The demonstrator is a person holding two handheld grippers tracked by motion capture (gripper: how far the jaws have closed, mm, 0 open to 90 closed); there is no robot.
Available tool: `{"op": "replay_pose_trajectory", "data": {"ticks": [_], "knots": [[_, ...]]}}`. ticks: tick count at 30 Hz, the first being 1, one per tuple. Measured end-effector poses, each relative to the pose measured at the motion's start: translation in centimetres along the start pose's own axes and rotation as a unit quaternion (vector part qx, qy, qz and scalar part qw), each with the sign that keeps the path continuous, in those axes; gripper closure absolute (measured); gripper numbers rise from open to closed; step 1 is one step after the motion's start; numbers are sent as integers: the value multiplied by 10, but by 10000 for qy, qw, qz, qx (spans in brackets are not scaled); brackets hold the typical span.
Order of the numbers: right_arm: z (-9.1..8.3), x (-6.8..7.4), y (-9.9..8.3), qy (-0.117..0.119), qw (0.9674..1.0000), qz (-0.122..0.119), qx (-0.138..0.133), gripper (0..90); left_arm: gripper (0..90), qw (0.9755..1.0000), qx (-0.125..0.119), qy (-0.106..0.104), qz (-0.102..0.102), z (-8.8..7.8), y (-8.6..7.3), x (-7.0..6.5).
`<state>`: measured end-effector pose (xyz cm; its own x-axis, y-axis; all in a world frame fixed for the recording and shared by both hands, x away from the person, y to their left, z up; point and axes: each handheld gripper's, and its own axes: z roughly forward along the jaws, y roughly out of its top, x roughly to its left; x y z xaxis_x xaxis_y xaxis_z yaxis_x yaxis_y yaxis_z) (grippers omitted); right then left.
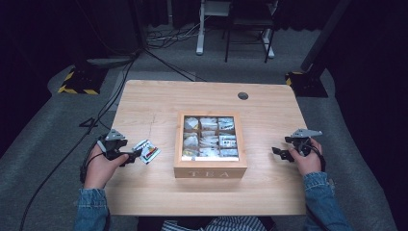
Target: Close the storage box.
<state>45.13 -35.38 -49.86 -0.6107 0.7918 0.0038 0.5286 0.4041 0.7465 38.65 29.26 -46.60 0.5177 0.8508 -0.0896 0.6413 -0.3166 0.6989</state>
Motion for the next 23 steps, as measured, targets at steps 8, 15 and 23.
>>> {"op": "replay_pose_trajectory", "data": {"ticks": [8, 15, 23], "knots": [[6, 1, -2, -54, 9999, 11, 98, 142, 233, 10000, 60, -38, -3, 2, -1, 1], [8, 4, 0, -88, 9999, 44, 142, 100, 219, 9998, 198, -10, -59, 3, -7, 5], [8, 4, -1, -88, 9999, 46, 142, 100, 220, 9998, 196, -19, -95, 2, -7, 6]]}}
